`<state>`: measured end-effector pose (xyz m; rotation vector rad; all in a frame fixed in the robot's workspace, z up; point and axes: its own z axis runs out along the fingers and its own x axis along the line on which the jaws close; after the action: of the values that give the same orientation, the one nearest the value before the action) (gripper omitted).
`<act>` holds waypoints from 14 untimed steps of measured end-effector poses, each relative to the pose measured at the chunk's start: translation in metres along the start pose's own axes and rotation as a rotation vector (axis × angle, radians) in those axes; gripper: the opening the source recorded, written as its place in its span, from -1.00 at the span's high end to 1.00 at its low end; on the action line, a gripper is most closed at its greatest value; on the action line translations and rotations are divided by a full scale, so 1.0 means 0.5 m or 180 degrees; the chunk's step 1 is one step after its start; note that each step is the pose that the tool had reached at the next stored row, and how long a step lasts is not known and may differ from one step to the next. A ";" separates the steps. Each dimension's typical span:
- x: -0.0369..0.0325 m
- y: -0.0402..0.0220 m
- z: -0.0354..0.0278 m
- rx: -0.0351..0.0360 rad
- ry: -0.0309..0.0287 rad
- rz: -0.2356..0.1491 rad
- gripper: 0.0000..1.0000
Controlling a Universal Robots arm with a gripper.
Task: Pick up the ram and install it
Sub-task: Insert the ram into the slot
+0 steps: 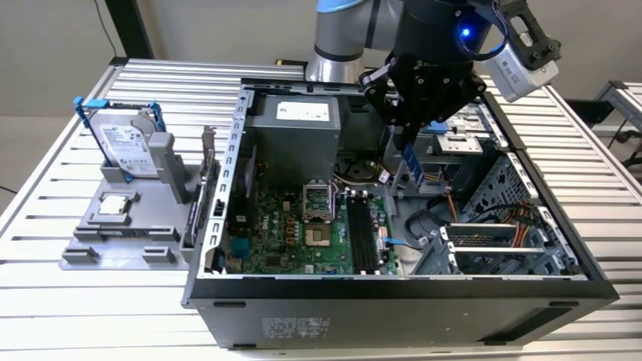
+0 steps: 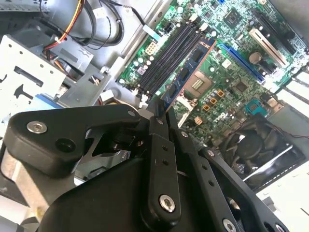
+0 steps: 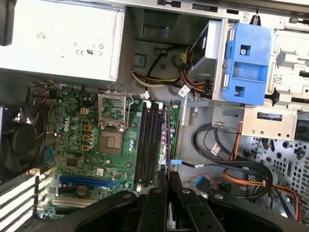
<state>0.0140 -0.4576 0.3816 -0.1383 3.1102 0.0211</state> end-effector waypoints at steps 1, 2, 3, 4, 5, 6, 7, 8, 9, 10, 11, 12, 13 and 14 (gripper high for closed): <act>0.000 0.000 0.000 0.0000 0.0000 0.0000 1.00; 0.000 0.000 0.001 0.0000 0.0000 0.0000 1.00; 0.000 0.000 0.003 0.0000 0.0000 0.0000 1.00; 0.000 0.000 0.005 0.0000 0.0000 0.0001 1.00; 0.000 0.000 0.007 0.0000 0.0000 0.0001 1.00; 0.000 0.000 0.009 0.0000 0.0000 0.0001 1.00; 0.000 0.000 0.012 0.0000 0.0000 0.0001 1.00; -0.001 0.000 0.014 0.0000 0.0000 0.0001 1.00; -0.002 0.000 0.017 0.0000 0.0000 0.0001 1.00; -0.003 -0.001 0.020 0.0000 0.0000 0.0001 1.00; -0.004 -0.001 0.022 0.0000 0.0000 0.0001 1.00; -0.005 -0.001 0.025 0.0000 0.0000 0.0001 1.00; -0.006 -0.001 0.028 0.0000 0.0000 0.0003 1.00; -0.006 -0.001 0.031 0.0000 0.0000 0.0006 1.00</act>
<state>0.0173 -0.4576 0.3663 -0.1355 3.1103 0.0210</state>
